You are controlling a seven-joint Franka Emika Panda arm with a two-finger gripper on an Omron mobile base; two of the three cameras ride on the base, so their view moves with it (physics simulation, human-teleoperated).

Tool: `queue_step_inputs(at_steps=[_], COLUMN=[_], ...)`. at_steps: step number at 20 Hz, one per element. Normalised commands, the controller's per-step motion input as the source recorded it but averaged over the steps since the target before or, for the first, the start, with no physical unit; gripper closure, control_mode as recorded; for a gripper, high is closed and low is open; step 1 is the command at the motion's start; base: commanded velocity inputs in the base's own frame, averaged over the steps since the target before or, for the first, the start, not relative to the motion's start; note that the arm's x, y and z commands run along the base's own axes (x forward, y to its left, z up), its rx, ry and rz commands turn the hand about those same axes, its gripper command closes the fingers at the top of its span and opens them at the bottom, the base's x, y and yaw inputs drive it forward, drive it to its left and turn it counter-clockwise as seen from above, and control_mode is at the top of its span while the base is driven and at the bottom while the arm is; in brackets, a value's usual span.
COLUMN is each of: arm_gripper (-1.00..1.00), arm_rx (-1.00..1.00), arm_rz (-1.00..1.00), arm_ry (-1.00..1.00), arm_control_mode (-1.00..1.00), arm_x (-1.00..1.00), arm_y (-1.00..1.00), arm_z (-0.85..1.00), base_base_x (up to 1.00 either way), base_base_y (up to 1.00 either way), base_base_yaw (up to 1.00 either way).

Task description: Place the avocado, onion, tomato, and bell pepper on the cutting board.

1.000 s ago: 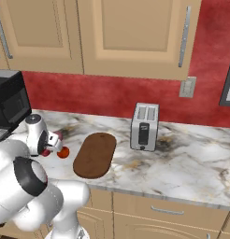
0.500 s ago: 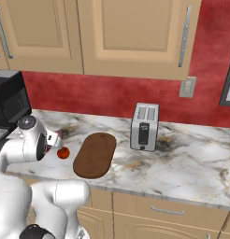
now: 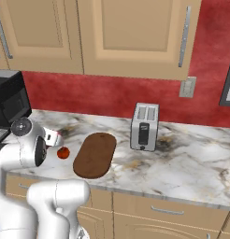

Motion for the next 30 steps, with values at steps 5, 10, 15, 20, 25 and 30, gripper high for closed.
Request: queue_step_inputs(at_steps=[5,10,15,20,25,30], arm_gripper=[1.00,1.00,1.00,1.00,1.00,1.00], arm_rx=[0.00,0.00,0.00,-0.01,-0.08,-0.06], arm_rz=[0.00,0.00,-0.01,-0.03,-0.07,-0.06], arm_ry=[-0.07,-0.05,-0.01,0.00,0.00,0.00], arm_control_mode=[-1.00,-1.00,-1.00,-1.00,-1.00,-1.00], arm_x=[-0.25,-0.25,-0.24,-0.11,0.00,0.04], arm_y=[-0.29,-0.41,-0.41,-0.24,-0.02,-0.05], arm_z=[0.44,0.43,0.22,-0.06,-0.22,-0.29], base_base_x=[0.00,0.00,0.00,0.00,0.00,0.00], base_base_y=[0.00,0.00,0.00,0.00,0.00,0.00], base_base_yaw=[0.00,0.00,0.00,0.00,0.00,0.00])
